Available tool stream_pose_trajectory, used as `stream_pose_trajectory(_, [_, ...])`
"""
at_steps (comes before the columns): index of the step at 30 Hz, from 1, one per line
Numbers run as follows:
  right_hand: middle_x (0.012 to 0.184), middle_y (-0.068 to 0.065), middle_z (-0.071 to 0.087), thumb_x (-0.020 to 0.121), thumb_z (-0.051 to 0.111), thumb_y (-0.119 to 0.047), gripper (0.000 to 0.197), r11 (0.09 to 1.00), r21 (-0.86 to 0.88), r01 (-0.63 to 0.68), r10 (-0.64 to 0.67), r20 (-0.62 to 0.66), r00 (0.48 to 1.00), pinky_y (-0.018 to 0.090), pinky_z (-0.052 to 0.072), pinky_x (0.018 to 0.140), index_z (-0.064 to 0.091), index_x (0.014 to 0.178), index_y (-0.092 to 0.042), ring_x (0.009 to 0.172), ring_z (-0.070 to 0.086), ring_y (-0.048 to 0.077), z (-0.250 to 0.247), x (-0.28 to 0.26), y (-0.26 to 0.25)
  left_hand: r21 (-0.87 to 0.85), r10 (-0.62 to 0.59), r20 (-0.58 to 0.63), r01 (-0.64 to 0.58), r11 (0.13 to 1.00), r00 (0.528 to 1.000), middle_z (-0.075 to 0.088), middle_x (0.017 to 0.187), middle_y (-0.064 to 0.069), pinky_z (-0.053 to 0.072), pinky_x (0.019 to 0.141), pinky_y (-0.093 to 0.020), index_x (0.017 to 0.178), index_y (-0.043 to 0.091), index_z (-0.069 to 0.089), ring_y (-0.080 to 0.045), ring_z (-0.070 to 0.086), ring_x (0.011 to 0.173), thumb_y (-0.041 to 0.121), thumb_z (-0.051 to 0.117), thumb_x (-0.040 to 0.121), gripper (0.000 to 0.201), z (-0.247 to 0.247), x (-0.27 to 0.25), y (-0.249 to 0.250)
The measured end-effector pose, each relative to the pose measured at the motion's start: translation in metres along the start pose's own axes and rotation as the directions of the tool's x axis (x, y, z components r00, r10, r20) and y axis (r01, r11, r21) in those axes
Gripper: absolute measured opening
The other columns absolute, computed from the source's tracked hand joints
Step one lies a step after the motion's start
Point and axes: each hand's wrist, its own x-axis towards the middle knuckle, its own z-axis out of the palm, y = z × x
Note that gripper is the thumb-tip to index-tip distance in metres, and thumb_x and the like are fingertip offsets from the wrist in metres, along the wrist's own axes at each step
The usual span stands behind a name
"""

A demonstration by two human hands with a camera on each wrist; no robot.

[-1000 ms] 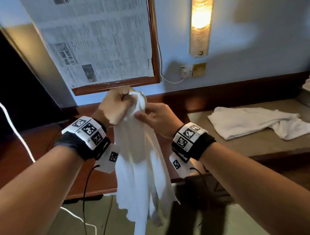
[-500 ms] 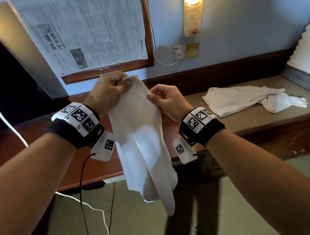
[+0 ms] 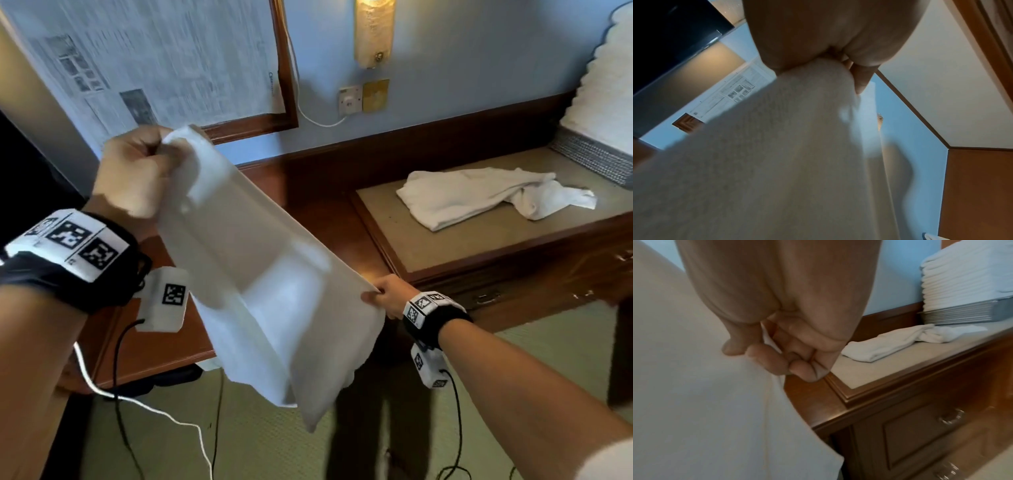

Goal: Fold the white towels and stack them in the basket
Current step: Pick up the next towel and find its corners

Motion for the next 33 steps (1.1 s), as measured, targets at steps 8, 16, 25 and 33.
stream_pose_trajectory(8, [0.090, 0.009, 0.069, 0.092, 0.058, -0.018, 0.017, 0.915, -0.220, -0.339, 0.318, -0.125, 0.940, 0.039, 0.056, 0.075, 0.070, 0.082, -0.026, 0.086, 0.068, 0.032, -0.038, 0.000, 0.093, -0.052, -0.093, -0.024, 0.091, 0.994, 0.995, 0.062, 0.059, 0.030, 0.044, 0.055, -0.002, 0.091, 0.025, 0.058, 0.014, 0.059, 0.058, 0.003, 0.047, 0.101, 0.027, 0.010, 0.015, 0.004])
stream_pose_trajectory(16, [0.118, 0.013, 0.068, 0.088, 0.055, -0.007, 0.031, 0.851, -0.430, -0.301, 0.262, -0.149, 0.954, 0.033, 0.052, 0.092, 0.069, 0.113, -0.016, 0.111, 0.064, 0.032, -0.083, 0.010, 0.088, -0.085, -0.086, -0.020, 0.084, 0.993, 0.996, 0.073, 0.110, -0.009, 0.049, 0.061, -0.009, 0.090, 0.021, 0.062, 0.006, 0.062, 0.068, 0.011, 0.053, 0.100, 0.017, 0.067, 0.001, 0.034])
stream_pose_trajectory(25, [0.115, -0.002, 0.064, 0.083, 0.070, -0.016, 0.050, 0.728, 0.286, 0.623, -0.609, -0.146, 0.779, 0.021, 0.050, 0.083, 0.057, 0.131, -0.018, 0.092, 0.060, 0.009, -0.119, 0.014, -0.114, 0.015, -0.019, 0.220, 0.016, 1.000, 0.975, 0.069, 0.071, 0.017, 0.045, 0.068, -0.016, 0.078, 0.021, 0.071, 0.008, 0.056, 0.069, 0.006, 0.063, 0.096, 0.025, 0.173, -0.027, 0.038])
stream_pose_trajectory(33, [0.094, 0.007, 0.072, 0.091, 0.066, -0.007, 0.012, 0.620, 0.073, 0.781, -0.751, -0.233, 0.618, 0.019, 0.048, 0.080, 0.072, 0.098, -0.001, 0.086, 0.064, 0.010, -0.150, 0.016, -0.139, 0.084, -0.027, 0.131, 0.016, 0.996, 0.991, 0.076, 0.087, 0.001, 0.054, 0.079, -0.033, 0.094, 0.017, 0.077, -0.011, 0.066, 0.080, 0.016, 0.064, 0.096, 0.013, 0.173, -0.023, 0.053])
